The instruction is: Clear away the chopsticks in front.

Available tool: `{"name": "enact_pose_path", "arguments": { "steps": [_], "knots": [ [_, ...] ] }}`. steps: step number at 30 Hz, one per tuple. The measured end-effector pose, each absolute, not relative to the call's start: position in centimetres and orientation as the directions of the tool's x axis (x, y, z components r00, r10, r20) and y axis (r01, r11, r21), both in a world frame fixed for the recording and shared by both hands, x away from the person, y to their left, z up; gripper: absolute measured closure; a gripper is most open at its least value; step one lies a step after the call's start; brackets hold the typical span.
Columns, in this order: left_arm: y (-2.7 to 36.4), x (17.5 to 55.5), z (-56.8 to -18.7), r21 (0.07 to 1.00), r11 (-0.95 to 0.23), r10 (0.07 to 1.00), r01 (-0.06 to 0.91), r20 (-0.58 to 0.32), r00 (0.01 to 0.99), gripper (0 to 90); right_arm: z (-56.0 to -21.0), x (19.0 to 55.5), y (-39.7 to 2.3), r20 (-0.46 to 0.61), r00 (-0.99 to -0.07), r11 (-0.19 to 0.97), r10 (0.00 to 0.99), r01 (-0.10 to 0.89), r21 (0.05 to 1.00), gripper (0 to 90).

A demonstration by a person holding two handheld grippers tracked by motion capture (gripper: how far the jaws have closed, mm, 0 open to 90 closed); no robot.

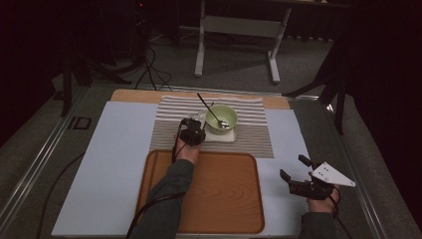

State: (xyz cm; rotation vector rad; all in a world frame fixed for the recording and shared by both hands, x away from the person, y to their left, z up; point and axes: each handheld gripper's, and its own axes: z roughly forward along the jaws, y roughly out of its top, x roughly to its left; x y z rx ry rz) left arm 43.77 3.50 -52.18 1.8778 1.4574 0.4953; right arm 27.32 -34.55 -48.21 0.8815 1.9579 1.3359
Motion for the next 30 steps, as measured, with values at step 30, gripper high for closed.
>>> {"name": "enact_pose_path", "arguments": {
  "steps": [30],
  "knots": [
    [6.7, 43.1, -49.3, 0.736, -0.015, 0.976, 0.677, -0.135, 0.168, 86.0, -48.2, 27.3, -34.6, -0.110, -0.596, 0.272, 0.796, 0.189, 0.944, 13.0]
  ]
}}
